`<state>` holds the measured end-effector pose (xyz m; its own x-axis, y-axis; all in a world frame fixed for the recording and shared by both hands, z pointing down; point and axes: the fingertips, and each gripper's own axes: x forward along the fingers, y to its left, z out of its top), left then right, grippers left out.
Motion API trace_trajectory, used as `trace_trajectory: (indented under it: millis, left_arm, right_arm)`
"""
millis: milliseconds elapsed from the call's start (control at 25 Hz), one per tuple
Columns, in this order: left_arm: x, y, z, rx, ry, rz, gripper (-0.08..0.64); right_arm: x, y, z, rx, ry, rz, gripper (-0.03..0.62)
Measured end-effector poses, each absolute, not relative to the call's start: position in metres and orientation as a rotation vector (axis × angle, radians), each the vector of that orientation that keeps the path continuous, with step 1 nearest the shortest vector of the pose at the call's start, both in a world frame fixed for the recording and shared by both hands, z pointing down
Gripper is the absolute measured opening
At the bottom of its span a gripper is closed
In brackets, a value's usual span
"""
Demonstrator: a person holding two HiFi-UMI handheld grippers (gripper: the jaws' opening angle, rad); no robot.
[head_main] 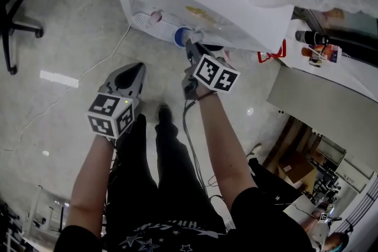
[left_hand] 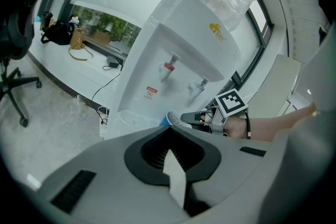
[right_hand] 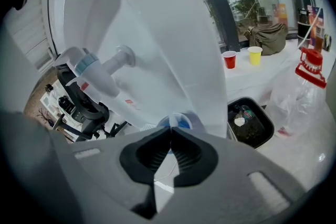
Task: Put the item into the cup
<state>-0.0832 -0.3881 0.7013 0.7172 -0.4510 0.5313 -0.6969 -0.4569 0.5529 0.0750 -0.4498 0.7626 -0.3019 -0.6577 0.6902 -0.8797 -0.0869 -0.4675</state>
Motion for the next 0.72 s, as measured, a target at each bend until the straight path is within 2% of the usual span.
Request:
trace_trajectory:
  millis: [40,80,120,720]
  left_arm:
    - [-0.083,-0.387,0.701,2.130,-0.866,0.396,0.005]
    - [-0.083,-0.386,0.700,2.130,-0.864,0.394,0.005]
    - [-0.083,-0.385,0.699,2.130,-0.864,0.393,0.005]
    - [-0.079,-0.373,0.687,2.140,-0.883,0.397,0.005]
  right_arm:
    - [0.074,-0.449,0.762,1.687,-1.945,1.340,0.009]
    - [0.073,-0.449,0.761,1.682,-1.949,1.346,0.062]
    - [0.072,-0.448,0.761,1.677,-1.952,1.351,0.074]
    - [0.069,-0.433,0.737,1.669,-1.999,1.316,0.074]
